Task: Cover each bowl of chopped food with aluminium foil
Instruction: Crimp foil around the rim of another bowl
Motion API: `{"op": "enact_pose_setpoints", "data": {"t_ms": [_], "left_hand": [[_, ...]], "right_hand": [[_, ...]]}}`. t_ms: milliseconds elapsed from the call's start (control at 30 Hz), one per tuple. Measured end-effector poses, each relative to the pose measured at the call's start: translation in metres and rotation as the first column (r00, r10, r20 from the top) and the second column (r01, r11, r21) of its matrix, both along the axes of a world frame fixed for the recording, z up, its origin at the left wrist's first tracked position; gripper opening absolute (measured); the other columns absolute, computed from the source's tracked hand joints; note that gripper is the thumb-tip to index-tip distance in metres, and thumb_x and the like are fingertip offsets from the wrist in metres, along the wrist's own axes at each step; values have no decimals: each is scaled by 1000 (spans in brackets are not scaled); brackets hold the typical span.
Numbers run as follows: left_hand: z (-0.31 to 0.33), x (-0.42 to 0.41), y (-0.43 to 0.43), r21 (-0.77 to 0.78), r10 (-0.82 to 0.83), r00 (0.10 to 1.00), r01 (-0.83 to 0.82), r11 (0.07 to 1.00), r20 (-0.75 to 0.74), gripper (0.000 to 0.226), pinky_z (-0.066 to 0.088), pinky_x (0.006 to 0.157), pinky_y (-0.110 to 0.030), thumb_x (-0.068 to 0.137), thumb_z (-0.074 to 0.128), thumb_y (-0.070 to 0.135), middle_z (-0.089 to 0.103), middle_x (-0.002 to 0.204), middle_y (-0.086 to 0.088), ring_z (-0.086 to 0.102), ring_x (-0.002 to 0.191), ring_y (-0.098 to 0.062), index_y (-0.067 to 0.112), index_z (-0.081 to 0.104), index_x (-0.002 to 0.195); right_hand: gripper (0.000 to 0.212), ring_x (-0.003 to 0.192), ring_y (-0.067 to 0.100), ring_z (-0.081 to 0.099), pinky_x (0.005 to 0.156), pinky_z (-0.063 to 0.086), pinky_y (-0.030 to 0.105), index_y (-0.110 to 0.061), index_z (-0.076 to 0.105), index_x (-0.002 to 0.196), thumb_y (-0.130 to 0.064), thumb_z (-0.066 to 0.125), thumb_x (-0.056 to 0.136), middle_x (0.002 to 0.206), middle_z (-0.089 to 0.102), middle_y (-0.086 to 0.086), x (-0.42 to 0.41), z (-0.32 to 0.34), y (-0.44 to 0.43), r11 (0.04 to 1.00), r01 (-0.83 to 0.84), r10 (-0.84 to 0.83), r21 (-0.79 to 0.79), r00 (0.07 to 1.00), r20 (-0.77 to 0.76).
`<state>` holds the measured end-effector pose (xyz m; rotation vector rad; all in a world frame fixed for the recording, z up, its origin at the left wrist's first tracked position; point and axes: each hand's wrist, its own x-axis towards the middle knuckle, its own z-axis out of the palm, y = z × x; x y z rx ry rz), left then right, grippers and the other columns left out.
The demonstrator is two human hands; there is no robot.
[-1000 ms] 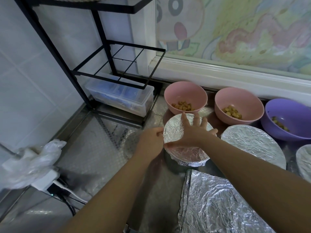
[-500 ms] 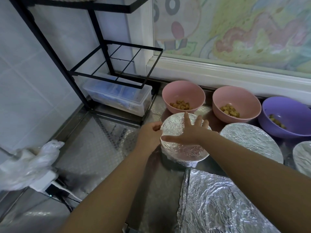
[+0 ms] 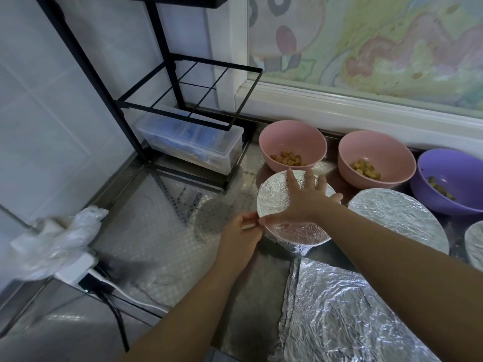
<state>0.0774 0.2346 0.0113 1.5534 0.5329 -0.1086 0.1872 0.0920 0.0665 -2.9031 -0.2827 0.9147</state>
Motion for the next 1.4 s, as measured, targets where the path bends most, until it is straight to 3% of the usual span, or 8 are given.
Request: {"op": "enact_pose_setpoints", "data": {"t_ms": [233, 400, 633, 800, 933, 1067, 1300, 1400], "left_hand": [[-2, -9, -15, -234, 34, 995, -56, 971, -99, 33, 57, 76, -29, 87, 68, -3, 70, 102, -3, 70, 80, -14, 20, 53, 105], [-8, -20, -17, -337, -46, 994, 9, 942, -102, 32, 33, 51, -21, 88, 59, -11, 63, 88, -8, 48, 58, -9, 9, 49, 110], [-5, -24, -25, -681, 52, 978, -179, 710, -202, 11, 57, 66, -29, 96, 50, 0, 71, 81, -9, 68, 70, -17, 9, 55, 94], [-7, -22, -25, -718, 43, 975, -192, 669, -220, 29, 60, 79, -31, 94, 41, -12, 73, 93, -13, 71, 82, -19, -2, 61, 113], [-11, -17, -22, -607, -57, 988, -42, 794, -143, 38, 55, 93, -30, 88, 52, -16, 73, 107, -11, 70, 101, -19, 0, 62, 121], [-13, -19, -17, -228, -188, 982, 178, 957, -24, 23, 54, 90, -26, 82, 74, 5, 74, 103, -7, 69, 97, -15, 8, 68, 104], [-15, -14, -9, 52, -201, 978, 198, 979, 56, 16, 55, 82, -32, 80, 79, 9, 74, 89, -6, 68, 83, -16, 9, 69, 92], [-14, -14, -8, 126, -207, 975, 197, 972, 78, 11, 53, 70, -23, 82, 79, 12, 74, 86, -3, 68, 76, -10, 12, 70, 90]], "right_hand": [[153, 149, 47, -24, 110, 4, 82, -37, -27, 154, -102, 55, 44, 162, -36, 12, 0, -3, -2, 1000, -11, 11, -8, 1000, 7], [155, 149, 46, -25, 109, 3, 83, -38, -29, 154, -104, 55, 41, 161, -38, 10, 1, -6, -3, 1000, -12, 12, -2, 1000, 3], [154, 149, 45, -25, 109, 3, 83, -38, -29, 153, -103, 56, 43, 161, -38, 10, 0, -6, -3, 1000, -8, 8, -2, 1000, -2], [155, 149, 45, -25, 109, 3, 83, -38, -29, 153, -104, 55, 41, 161, -38, 10, 0, -7, -4, 1000, -9, 9, 5, 1000, 4], [154, 149, 45, -26, 109, 2, 83, -38, -27, 154, -104, 55, 42, 161, -37, 10, 0, -9, -4, 1000, -16, 16, 11, 1000, 9], [153, 149, 45, -26, 109, 2, 83, -37, -26, 155, -104, 54, 43, 161, -37, 11, 0, -9, -4, 1000, -20, 20, 6, 1000, 11], [151, 149, 45, -27, 109, 2, 82, -37, -26, 155, -103, 56, 46, 161, -37, 11, -1, -8, -4, 1000, -14, 14, 11, 1000, 8], [151, 148, 46, -27, 109, 2, 82, -36, -26, 155, -102, 55, 47, 161, -38, 11, -1, -7, -4, 1000, -20, 20, 8, 1000, 7]]}}
